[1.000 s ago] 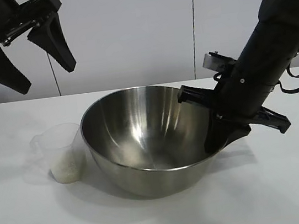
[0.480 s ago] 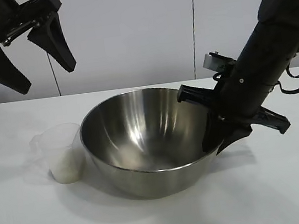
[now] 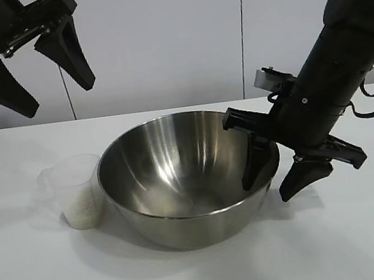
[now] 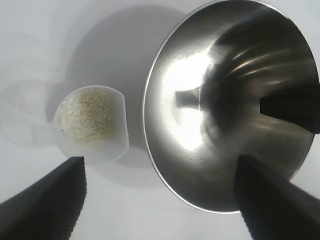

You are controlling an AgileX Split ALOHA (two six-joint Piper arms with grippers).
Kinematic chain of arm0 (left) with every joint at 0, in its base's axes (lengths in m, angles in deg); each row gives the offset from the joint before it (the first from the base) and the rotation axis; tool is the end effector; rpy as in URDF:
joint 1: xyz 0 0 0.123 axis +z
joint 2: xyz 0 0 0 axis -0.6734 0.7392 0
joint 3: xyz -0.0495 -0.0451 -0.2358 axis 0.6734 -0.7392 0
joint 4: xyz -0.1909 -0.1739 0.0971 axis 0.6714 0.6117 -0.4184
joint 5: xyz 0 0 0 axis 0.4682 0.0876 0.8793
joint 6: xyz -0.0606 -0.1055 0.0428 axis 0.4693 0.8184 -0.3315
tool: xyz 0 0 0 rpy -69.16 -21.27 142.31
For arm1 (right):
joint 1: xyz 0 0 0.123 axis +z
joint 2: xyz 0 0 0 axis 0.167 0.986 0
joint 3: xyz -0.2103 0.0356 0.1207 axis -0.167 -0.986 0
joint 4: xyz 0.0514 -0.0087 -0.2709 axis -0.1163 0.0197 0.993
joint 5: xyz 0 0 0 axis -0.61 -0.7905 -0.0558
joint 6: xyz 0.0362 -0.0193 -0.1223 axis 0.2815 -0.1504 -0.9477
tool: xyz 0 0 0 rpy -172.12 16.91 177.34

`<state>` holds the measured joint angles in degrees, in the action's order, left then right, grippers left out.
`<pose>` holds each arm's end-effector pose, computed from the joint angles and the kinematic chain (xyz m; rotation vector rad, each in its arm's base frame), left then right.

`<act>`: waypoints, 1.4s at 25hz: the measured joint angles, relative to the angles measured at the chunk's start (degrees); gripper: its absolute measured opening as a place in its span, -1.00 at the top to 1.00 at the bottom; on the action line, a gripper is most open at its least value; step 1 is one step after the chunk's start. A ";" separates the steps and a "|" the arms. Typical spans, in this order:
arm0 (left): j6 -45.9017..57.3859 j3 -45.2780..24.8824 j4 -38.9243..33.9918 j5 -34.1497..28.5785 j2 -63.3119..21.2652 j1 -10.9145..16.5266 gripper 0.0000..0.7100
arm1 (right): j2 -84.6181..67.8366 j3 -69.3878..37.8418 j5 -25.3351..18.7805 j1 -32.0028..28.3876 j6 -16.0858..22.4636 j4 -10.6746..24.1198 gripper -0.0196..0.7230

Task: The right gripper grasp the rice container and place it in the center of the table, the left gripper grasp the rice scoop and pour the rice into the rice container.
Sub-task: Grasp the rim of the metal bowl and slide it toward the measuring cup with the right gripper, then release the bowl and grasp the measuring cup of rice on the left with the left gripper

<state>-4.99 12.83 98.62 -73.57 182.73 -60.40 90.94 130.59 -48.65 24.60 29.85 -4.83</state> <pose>0.3613 -0.1622 0.1915 0.2925 2.7876 -0.5838 0.3450 0.1355 0.0409 0.1472 2.9455 0.5873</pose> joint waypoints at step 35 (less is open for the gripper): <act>0.04 0.00 0.00 0.00 0.00 0.00 -0.65 | -9.39 32.27 -34.30 -4.42 2.26 15.09 -0.05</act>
<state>-4.94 12.83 98.62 -73.57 182.73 -60.40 81.54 162.87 -82.95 20.18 32.11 10.26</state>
